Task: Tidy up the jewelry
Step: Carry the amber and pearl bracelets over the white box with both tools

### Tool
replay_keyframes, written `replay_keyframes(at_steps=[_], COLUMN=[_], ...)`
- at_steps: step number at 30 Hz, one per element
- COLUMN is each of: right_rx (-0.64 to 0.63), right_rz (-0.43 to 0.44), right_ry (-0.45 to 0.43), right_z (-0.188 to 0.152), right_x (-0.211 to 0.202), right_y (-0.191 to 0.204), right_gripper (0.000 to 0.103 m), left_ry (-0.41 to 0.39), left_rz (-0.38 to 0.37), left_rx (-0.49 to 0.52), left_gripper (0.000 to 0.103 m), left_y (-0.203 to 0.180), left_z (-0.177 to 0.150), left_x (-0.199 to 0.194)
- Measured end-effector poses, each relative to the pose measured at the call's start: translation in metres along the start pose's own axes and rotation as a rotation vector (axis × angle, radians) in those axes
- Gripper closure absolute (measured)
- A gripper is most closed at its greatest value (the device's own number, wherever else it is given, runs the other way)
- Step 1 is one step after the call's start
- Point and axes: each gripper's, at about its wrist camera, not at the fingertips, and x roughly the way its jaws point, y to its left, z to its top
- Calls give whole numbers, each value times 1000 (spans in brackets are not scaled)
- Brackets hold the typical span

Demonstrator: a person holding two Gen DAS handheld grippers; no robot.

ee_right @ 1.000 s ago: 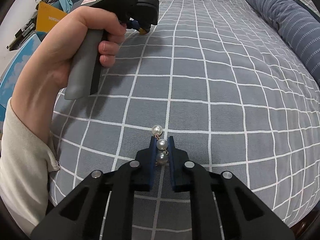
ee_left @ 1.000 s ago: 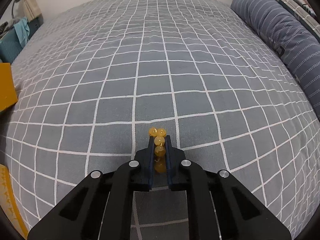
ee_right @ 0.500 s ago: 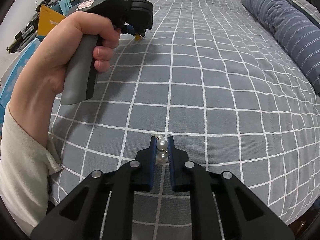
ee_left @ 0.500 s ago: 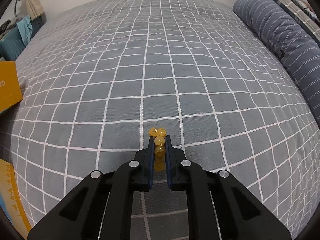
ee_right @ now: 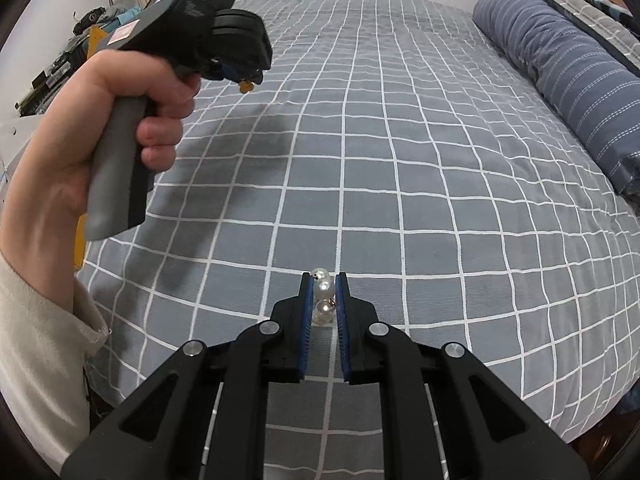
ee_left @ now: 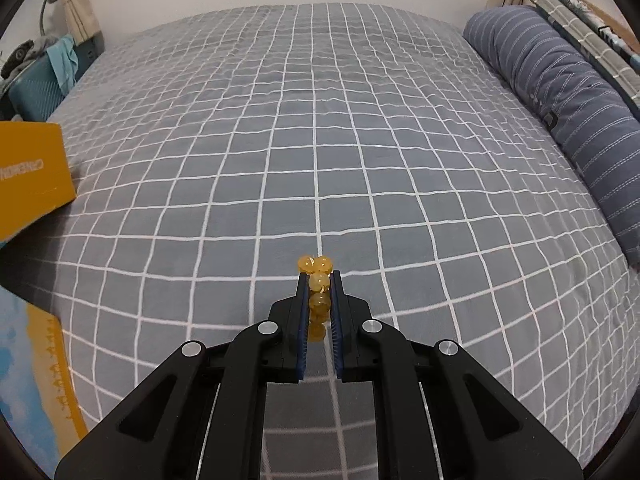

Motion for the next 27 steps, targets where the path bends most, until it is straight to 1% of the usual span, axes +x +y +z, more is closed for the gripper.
replay_keyframes(at_steps=[4,16,23,27], right_rx=[-5,12,8,-8], right_rz=[-1,-11,-7,4], right_ry=[-15,-55,-79,-97], right_z=[3,8,10,13], right_x=[-7,-28,-43,-52], right_y=[6,18,30,43], right_gripper=[92,92,92,92], left_ry=[0,-18,-32,-49], left_rz=[-14,-17,-5,6], left_rx=[-9,-12,-11,-15], left_gripper=[94,94,94,94], left_y=[6,22,35,50], left_z=[-6,-31,-44,-56], left_x=[-12,-56,-83,-104])
